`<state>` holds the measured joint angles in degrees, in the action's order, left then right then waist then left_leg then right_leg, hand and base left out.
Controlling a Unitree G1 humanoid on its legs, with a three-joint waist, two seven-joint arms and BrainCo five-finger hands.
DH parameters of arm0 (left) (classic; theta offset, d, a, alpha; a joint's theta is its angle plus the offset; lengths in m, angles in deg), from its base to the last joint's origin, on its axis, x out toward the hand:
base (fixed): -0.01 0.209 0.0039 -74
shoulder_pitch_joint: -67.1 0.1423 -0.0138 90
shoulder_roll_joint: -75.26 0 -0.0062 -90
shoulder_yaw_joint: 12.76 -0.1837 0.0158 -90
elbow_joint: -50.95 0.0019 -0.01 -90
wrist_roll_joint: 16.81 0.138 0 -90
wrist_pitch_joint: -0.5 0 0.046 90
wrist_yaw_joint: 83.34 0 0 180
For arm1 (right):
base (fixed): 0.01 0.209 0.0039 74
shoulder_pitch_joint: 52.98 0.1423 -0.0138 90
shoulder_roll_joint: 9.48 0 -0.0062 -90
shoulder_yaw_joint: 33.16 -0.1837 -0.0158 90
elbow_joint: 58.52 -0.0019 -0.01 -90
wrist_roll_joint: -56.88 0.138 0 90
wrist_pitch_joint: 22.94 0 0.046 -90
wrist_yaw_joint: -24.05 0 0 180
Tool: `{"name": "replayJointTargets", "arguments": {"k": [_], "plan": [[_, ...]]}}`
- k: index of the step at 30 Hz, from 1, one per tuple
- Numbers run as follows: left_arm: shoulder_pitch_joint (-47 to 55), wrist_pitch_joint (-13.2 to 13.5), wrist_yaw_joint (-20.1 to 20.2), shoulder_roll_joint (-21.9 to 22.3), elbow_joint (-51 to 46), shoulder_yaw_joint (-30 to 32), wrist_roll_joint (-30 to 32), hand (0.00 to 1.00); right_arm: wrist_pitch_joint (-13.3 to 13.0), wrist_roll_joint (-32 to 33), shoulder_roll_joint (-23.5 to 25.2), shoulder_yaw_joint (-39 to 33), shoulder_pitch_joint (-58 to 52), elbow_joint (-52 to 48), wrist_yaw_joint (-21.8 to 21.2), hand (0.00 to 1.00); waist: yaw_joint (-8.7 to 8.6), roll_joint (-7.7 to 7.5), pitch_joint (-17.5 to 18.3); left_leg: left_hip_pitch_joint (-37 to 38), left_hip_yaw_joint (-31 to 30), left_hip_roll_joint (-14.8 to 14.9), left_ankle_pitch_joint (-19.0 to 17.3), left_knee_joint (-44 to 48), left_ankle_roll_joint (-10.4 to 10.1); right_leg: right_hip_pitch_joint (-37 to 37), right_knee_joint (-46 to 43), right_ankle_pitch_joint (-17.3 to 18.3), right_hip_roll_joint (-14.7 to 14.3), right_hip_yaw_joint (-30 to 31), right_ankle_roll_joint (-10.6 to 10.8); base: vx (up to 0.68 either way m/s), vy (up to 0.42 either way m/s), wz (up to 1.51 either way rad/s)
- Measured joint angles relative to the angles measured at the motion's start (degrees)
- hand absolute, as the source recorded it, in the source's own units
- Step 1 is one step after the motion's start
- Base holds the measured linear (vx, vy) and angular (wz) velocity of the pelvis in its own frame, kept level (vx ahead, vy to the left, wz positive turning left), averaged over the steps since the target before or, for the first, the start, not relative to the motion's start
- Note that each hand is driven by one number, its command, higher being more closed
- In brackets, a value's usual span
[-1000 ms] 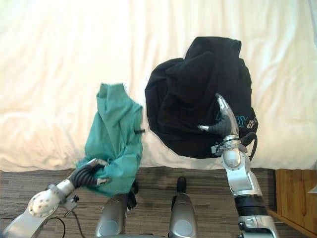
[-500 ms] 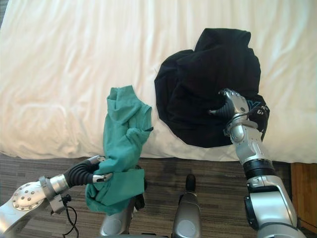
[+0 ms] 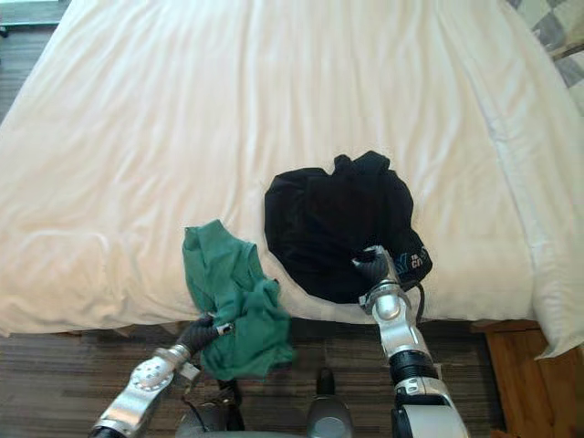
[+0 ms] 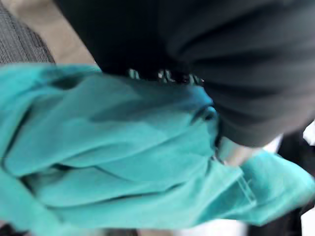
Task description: Tidy the bed and pick cloth on bed and put in laundry
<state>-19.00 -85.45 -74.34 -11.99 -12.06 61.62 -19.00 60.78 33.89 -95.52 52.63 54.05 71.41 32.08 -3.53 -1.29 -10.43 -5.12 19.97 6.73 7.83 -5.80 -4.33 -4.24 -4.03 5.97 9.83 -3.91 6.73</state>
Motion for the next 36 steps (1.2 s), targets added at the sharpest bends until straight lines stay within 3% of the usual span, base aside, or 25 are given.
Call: {"name": "replayJointTargets", "arguments": {"k": [8,11,13,14,15,16,17,18,21,25,26,28,29,30,31,32,33,34,35,36], "plan": [[-0.33,-0.14,-3.4,2.78,7.07,0.7,1.53,1.0,0.25,9.16,3.35,-0.21,-5.45,-0.2,-0.69,1.0,0.09,-0.98,2.26,2.67,-0.34,0.23,-1.72,-0.19,-0.78,3.64,1.63,0.58,-0.3,-0.37,-0.27,0.05,-0.023,0.01],[-0.06,-0.21,-5.56,3.84,8.38,3.02,1.5,1.0,0.25,16.26,4.4,-2.63,-8.98,-1.01,-1.24,1.0,-0.28,-1.75,2.65,2.85,-4.29,-0.19,-2.17,-0.19,-0.98,4.61,-2.6,3.42,-0.01,-2.66,-0.48,0.1,-0.048,0.58],[0.1,-0.24,-7.0,4.9,8.58,3.8,0.5,1.0,0.39,20.32,4.21,-3.78,-12.01,-2.55,-1.26,1.0,-0.6,-1.21,2.55,2.81,-8.45,0.05,-2.84,-0.14,-1.29,4.01,-7.87,4.49,-0.97,-0.42,-2.27,0.12,-0.044,1.07],[0.42,-0.25,-9.1,6.33,8.55,5.21,-1.8,1.0,0.55,25.94,4.13,-4.43,-16.55,-4.09,-1.26,1.0,-0.81,-0.75,2.42,2.78,-13.56,0.51,-2.82,0.1,-0.72,1.4,-16.64,6.06,-3.04,6.3,-4.59,0.1,-0.046,1.18],[0.52,-0.07,-9.61,6.95,8.55,5.5,-3.09,1.0,0.51,27.61,4.22,-4.43,-18.02,-4.44,-1.26,1.0,-1.01,-0.54,2.64,2.26,-15.33,0.66,-2.63,0.13,-0.52,0.88,-18.43,7.36,-3.94,8.66,-4.94,0.14,-0.107,1.7],[1.33,0.09,-10.3,7.22,8.55,7.33,-5.0,1.0,0.3,30.21,4.78,-4.43,-20.54,-4.94,-1.24,1.0,-1.42,-1.72,3.61,1.17,-18.79,0.09,-2.26,0.14,-0.89,1.78,-15.66,9.03,-5.29,12.44,-5.44,0.11,-0.152,1.46],[2.19,0.14,-11.26,7.21,8.71,9.0,-6.53,1.0,0.14,32.03,5.03,-4.43,-22.39,-4.68,-1.23,1.0,-1.8,-3.51,4.53,0.21,-21.27,-1.14,-1.41,0.14,-1.6,3.38,-13.68,10.18,-4.71,12.39,-5.15,0.12,-0.167,1.34],[2.64,0.15,-11.82,7.29,8.69,9.79,-7.3,1.0,0.11,32.92,4.98,-4.43,-22.85,-4.57,-1.23,1.0,-1.58,-3.81,4.72,-0.07,-22.17,-1.17,-1.25,0.15,-1.54,3.86,-13.08,10.5,-4.78,12.0,-4.88,0.1,-0.178,0.89],[5.56,0.17,-13.27,8.49,7.51,12.3,-10.46,1.0,-0.47,35.0,4.49,-4.22,-26.75,-4.3,-1.21,1.0,0.63,-3.61,4.67,0.14,-23.69,-0.81,0.65,0.18,-0.88,6.82,-11.78,10.45,-5.59,8.47,-4.81,0.04,-0.169,0.58],[8.09,0.55,-14.45,10.39,0.95,14.13,-14.6,1.0,-1.04,35.29,3.61,-3.91,-30.63,-6.67,-1.04,1.0,1.62,-3.41,4.55,-3.88,-27.42,-1.69,4.81,1.03,0.07,7.83,-9.89,10.46,-5.89,1.59,-4.81,-0.08,-0.119,0.92],[8.84,1.06,-14.83,11.4,-2.43,14.23,-16.11,1.0,-1.04,35.29,3.03,-3.9,-32.76,-9.03,-0.87,1.0,1.84,-2.95,4.24,-6.8,-26.98,-2.64,6.84,2.36,1.75,7.41,-9.72,10.47,-5.89,-1.86,-4.83,-0.12,-0.065,1.24],[9.1,1.62,-15.73,13.34,-5.65,15.1,-17.76,1.0,-1.16,35.31,2.32,-3.96,-35.36,-11.63,-0.24,1.0,2.46,-2.35,3.85,-8.85,-19.54,-3.98,10.51,0.74,9.33,7.96,-7.97,10.1,-5.03,-6.76,-5.44,-0.1,-0.04,1.26],[10.37,2.15,-15.86,15.71,-7.48,16.09,-18.97,1.0,-1.54,35.33,1.93,-4.42,-36.68,-13.45,0.65,1.0,2.42,-0.56,3.97,-9.33,-6.07,-3.31,-1.68,0.86,18.27,9.29,-5.26,10.21,-6.7,-10.75,-5.3,-0.07,-0.009,0.97],[10.25,2.32,-16.0,15.89,-7.51,16.18,-19.43,1.0,-1.74,35.53,2.31,-4.51,-37.0,-13.69,1.19,1.0,1.91,-0.66,3.95,-9.61,-2.47,-2.73,-3.12,0.84,17.81,9.87,-4.11,10.19,-6.63,-12.46,-5.33,-0.07,-0.016,1.68],[9.55,2.84,-16.14,15.86,-7.7,15.98,-19.79,1.0,-2.24,36.19,2.4,-4.7,-38.32,-14.84,1.93,1.0,0.29,-2.56,3.16,-10.54,8.39,-1.95,-10.32,6.1,18.01,12.01,-0.78,9.17,-4.2,-16.14,-5.76,-0.07,0.017,1.77],[8.56,3.1,-16.11,15.52,-7.37,15.77,-19.85,1.0,-2.22,37.18,1.97,-5.31,-38.49,-15.45,2.2,1.0,0.67,-2.4,1.65,-12.23,12.19,0.25,-10.24,15.38,17.47,12.63,-1.34,9.8,-3.45,-19.69,-6.43,-0.07,0.017,1.7],[8.68,3.07,-16.1,15.54,-7.2,15.75,-19.89,1.0,-2.23,37.49,1.77,-5.63,-38.55,-15.47,2.26,1.0,0.73,-2.05,1.37,-12.51,12.84,0.96,-10.2,18.13,17.38,12.68,-1.79,9.89,-3.42,-20.68,-6.46,-0.1,0.014,1.23],[10.67,3.01,-16.09,16.12,-7.19,15.49,-20.93,1.0,-2.29,38.15,0.55,-6.72,-40.05,-16.28,2.51,1.0,0.48,0.89,1.48,-10.36,12.82,0.61,-8.43,16.37,15.13,12.77,-3.26,11.83,-5.38,-24.79,-5.6,-0.08,0.004,0.95],[10.47,2.93,-16.07,15.86,-7.0,15.7,-20.93,1.0,-2.19,38.27,0.62,-6.86,-40.01,-15.93,2.68,1.0,0.15,0.81,1.36,-10.27,12.84,0.07,-7.69,15.46,14.01,12.98,-3.19,12.09,-5.04,-26.31,-5.39,-0.15,0.076,1.49],[9.48,2.93,-16.05,15.26,-7.21,16.14,-20.9,1.0,-1.92,38.58,0.69,-7.14,-40.17,-15.63,2.85,1.0,-0.42,-1.12,1.31,-9.78,14.67,-1.0,-9.63,14.3,13.03,12.97,-2.69,11.71,-3.09,-30.68,-4.95,-0.09,0.119,1.35]]}}
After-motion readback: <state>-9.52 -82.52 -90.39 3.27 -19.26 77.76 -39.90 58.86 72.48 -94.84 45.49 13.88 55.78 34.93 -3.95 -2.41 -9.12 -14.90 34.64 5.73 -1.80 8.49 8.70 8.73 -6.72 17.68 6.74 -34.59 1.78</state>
